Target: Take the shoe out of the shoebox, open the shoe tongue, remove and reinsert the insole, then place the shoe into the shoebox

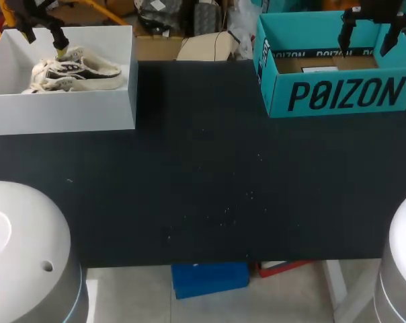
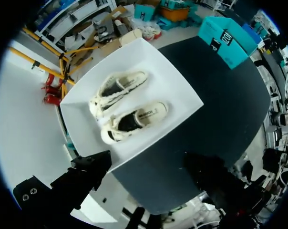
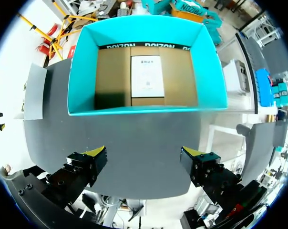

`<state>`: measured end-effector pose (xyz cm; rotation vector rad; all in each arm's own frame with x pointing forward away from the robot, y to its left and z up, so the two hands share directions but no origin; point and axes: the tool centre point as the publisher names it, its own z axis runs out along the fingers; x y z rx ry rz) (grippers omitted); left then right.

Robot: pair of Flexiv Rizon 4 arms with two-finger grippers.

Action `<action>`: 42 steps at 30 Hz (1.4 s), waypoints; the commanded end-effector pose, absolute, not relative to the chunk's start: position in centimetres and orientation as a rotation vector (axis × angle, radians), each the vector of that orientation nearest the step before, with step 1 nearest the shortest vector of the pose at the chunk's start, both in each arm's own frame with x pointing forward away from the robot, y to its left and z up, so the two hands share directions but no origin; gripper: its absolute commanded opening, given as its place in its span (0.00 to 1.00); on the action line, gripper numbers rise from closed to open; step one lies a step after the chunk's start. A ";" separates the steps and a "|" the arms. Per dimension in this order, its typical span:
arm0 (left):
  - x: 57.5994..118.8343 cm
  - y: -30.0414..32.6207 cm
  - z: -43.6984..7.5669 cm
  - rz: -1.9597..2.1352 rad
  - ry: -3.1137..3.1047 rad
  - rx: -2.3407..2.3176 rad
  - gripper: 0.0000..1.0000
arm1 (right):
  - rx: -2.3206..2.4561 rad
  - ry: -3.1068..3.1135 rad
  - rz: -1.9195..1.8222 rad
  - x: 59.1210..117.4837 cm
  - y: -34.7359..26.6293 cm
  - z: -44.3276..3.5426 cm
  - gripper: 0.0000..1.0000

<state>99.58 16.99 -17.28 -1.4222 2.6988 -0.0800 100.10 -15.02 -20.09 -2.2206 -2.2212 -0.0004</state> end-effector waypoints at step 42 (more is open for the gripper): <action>110.6 20.6 -31.6 -0.073 3.057 0.055 0.65 | -2.220 -2.221 0.001 100.1 -15.0 -20.0 1.00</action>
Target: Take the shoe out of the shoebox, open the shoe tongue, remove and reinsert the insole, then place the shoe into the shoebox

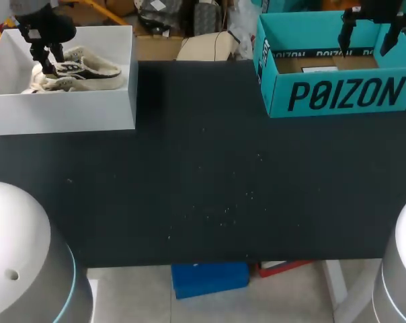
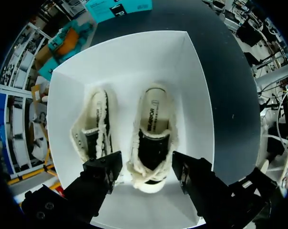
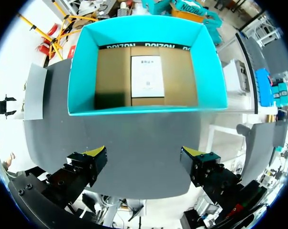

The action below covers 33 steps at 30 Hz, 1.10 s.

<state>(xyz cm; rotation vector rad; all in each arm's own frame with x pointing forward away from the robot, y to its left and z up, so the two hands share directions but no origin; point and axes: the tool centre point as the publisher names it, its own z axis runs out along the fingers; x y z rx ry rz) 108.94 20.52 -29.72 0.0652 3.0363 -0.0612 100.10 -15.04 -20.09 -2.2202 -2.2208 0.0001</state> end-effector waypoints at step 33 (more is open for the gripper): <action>112.4 19.1 -41.2 -0.035 3.125 0.117 0.00 | -2.220 -2.221 0.001 100.1 -15.0 -20.0 1.00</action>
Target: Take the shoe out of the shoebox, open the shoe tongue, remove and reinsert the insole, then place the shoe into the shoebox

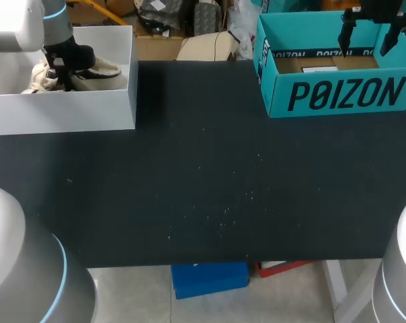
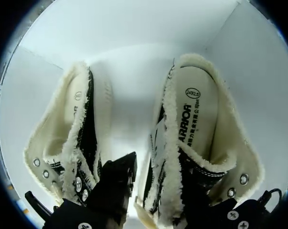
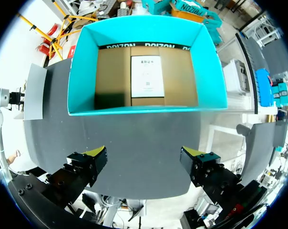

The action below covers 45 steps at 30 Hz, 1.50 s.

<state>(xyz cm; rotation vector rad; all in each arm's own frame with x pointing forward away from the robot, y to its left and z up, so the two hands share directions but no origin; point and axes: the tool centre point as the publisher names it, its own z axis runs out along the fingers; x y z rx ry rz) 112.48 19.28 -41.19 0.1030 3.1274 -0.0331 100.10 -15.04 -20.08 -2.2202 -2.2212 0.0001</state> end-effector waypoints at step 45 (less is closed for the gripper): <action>93.5 -8.4 -16.4 -0.070 3.007 0.101 0.00 | -2.220 -2.221 0.001 100.1 -15.0 -20.0 1.00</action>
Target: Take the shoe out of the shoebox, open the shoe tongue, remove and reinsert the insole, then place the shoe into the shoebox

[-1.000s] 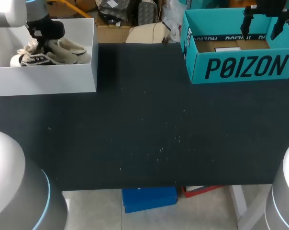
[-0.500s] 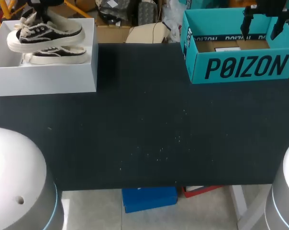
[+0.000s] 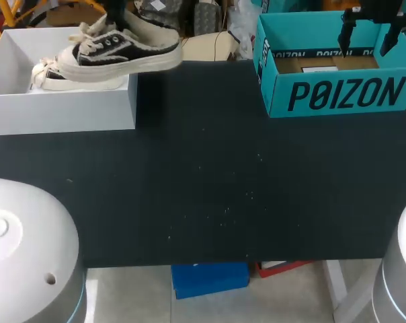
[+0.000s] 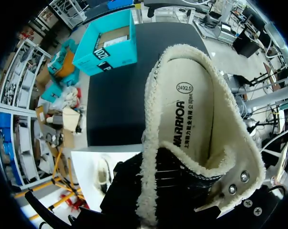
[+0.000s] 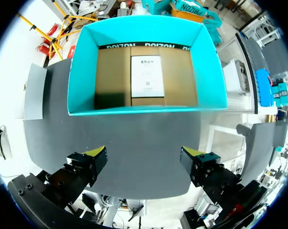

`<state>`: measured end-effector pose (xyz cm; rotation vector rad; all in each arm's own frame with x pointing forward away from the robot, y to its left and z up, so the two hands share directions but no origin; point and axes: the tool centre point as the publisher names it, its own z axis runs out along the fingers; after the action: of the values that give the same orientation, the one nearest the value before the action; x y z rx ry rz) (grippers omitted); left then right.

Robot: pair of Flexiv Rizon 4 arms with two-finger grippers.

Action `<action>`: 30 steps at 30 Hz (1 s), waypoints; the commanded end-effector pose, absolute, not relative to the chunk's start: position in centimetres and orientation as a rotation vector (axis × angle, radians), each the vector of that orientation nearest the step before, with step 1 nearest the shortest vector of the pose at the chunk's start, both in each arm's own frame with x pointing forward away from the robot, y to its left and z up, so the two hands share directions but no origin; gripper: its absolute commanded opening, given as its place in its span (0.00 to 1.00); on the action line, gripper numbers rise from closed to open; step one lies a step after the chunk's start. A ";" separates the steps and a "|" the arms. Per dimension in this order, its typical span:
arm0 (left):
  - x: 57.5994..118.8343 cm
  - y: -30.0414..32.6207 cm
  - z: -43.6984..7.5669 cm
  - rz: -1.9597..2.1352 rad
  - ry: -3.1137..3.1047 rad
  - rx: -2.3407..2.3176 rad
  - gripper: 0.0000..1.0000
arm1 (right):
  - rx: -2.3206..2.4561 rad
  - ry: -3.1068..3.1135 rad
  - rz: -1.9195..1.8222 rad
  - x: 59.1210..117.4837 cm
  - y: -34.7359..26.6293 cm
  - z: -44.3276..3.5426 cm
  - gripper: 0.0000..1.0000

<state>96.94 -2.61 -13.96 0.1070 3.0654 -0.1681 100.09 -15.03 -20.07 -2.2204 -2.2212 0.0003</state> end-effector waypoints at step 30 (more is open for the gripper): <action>89.9 -19.5 -37.4 -0.029 3.161 0.228 0.00 | -2.220 -2.221 0.001 100.1 -15.0 -20.0 1.00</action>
<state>89.54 -19.41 -34.75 0.2306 3.1625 -0.0218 100.09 -15.03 -20.07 -2.2205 -2.2212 0.0003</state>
